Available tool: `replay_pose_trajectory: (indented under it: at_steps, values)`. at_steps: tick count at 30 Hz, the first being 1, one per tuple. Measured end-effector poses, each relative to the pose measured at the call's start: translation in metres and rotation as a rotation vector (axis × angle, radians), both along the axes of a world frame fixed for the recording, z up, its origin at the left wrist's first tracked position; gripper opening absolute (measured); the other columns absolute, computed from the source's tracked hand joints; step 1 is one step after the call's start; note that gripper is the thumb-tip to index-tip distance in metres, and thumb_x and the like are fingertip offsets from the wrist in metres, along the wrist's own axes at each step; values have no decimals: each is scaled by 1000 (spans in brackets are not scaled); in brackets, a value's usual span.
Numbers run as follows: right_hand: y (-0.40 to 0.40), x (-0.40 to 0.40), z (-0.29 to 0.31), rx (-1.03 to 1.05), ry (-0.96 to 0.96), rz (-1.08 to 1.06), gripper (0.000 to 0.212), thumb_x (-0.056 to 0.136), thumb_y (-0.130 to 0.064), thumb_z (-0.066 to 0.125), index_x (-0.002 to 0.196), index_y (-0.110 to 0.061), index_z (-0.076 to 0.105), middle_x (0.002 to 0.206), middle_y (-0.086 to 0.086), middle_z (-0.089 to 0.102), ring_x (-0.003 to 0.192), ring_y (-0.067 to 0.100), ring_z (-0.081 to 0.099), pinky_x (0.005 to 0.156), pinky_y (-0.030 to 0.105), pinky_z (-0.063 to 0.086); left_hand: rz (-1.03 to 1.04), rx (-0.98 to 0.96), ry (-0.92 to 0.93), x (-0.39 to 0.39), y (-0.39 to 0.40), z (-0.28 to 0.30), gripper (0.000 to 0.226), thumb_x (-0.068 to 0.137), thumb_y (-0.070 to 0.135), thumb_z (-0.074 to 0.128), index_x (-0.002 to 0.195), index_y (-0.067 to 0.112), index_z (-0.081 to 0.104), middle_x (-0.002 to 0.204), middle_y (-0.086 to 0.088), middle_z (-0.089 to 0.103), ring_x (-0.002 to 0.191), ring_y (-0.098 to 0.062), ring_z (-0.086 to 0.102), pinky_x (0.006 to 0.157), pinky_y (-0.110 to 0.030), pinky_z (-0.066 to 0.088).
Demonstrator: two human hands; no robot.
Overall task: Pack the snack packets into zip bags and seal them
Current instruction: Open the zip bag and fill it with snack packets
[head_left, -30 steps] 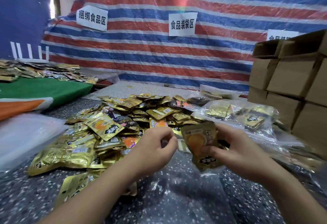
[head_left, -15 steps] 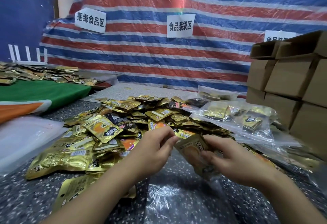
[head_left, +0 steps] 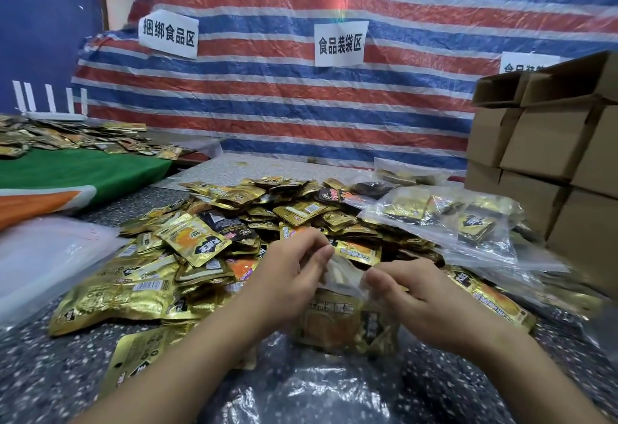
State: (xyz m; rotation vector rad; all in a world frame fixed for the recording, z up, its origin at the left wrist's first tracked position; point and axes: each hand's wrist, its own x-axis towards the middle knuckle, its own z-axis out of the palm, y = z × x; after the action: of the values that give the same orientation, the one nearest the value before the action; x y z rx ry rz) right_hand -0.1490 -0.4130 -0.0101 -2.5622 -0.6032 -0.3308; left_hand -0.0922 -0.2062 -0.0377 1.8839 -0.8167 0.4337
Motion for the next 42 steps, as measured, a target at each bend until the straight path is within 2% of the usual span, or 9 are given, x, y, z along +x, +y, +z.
replay_pose_trajectory:
  at_steps: [3, 7, 11, 25, 28, 30, 33, 35, 42]
  values:
    - [-1, -1, 0, -75, -34, -4, 57, 82, -81, 35, 78, -32, 64, 84, -19, 63, 79, 2, 58, 68, 18, 47, -12, -83, 36, -1, 0, 1, 15, 100, 18, 54, 87, 15, 61, 69, -2, 65, 66, -20, 62, 62, -37, 50]
    - [-2, -1, 2, -161, -160, -35, 28, 88, -53, 52, 81, -31, 67, 77, -20, 59, 85, 1, 55, 70, 20, 45, -9, -140, 52, -2, 0, 4, 15, 99, 17, 54, 86, 13, 61, 70, -3, 65, 68, -20, 65, 68, -41, 55]
    - [-3, -4, 8, -95, -416, 3, 10, 91, -27, 68, 83, -22, 72, 73, -10, 64, 70, 8, 58, 63, 33, 50, -51, -236, 92, -3, 1, 8, 16, 100, 16, 52, 86, 13, 60, 71, -2, 66, 63, -18, 66, 62, -37, 59]
    - [0, -6, 35, -182, -400, 22, 22, 97, -26, 57, 81, -15, 65, 65, -1, 60, 62, 20, 55, 60, 42, 48, 2, -241, -30, -7, 1, 23, 21, 94, 37, 48, 85, 21, 59, 72, -6, 65, 61, -28, 64, 62, -55, 52]
    - [-1, -8, 54, -111, -433, 56, 19, 95, -24, 59, 81, -14, 67, 62, -2, 60, 57, 21, 56, 55, 44, 49, -14, -261, -75, -11, 1, 46, 19, 98, 27, 50, 85, 18, 59, 70, -6, 65, 60, -22, 64, 61, -45, 57]
    - [-3, -12, 69, -54, -465, 76, 18, 94, -26, 60, 81, -17, 68, 63, -8, 61, 57, 16, 58, 53, 38, 49, -31, -262, -97, -13, 2, 62, 17, 101, 20, 50, 86, 15, 59, 71, -5, 65, 59, -17, 65, 59, -33, 57]
    - [-4, -20, 83, -1, -471, 74, 15, 92, -31, 60, 81, -23, 68, 63, -16, 60, 58, 8, 59, 51, 15, 41, -77, -283, -96, -18, 3, 79, 16, 101, 16, 51, 89, 10, 58, 69, -2, 65, 58, -18, 66, 57, -29, 56]
    - [-2, -22, 87, 12, -449, 61, 16, 91, -34, 59, 81, -24, 68, 63, -15, 60, 59, 6, 60, 50, 13, 41, -81, -281, -99, -18, 3, 82, 15, 101, 16, 51, 89, 10, 58, 68, -2, 66, 58, -19, 66, 57, -30, 56]
    - [0, -7, 67, -208, -289, -76, 24, 97, -32, 58, 74, -24, 59, 67, -5, 62, 64, 15, 58, 62, 41, 50, 12, -208, -28, -4, -1, 47, 18, 101, 17, 51, 85, 18, 59, 68, -3, 65, 60, -23, 65, 60, -44, 58]
